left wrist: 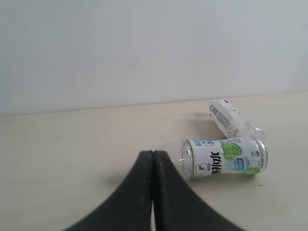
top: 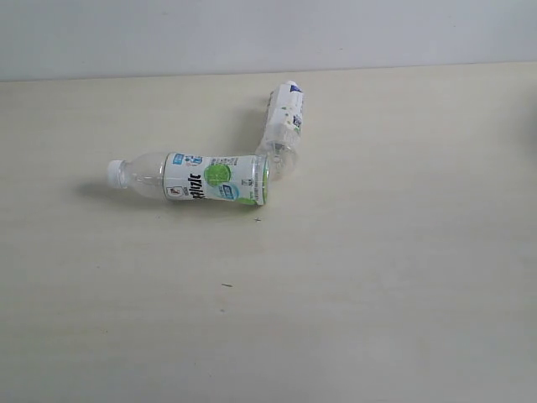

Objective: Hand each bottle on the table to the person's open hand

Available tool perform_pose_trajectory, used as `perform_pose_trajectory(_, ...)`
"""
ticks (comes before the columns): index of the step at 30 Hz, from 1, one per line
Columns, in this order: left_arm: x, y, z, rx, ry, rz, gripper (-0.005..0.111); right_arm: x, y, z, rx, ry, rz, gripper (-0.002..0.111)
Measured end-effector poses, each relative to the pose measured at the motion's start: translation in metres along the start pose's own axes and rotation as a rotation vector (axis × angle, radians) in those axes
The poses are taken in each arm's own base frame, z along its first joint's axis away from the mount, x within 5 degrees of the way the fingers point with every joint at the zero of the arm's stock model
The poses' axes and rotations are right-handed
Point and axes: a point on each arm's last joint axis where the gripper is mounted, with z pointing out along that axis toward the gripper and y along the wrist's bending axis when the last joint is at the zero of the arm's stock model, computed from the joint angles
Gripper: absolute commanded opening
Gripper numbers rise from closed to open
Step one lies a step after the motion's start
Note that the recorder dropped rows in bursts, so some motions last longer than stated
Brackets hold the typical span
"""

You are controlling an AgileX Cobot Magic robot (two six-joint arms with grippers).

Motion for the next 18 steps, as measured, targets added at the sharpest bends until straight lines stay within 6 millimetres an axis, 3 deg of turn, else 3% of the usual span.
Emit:
perform_pose_trajectory(7, 0.000, 0.000, 0.000, 0.000, 0.000, 0.000, 0.000, 0.000, 0.011, 0.018, -0.088, 0.090, -0.053, 0.000)
perform_pose_trajectory(18, 0.000, 0.000, 0.000, 0.000, 0.000, 0.000, 0.000, -0.006, 0.013, 0.016, -0.108, 0.013, -0.034, 0.000)
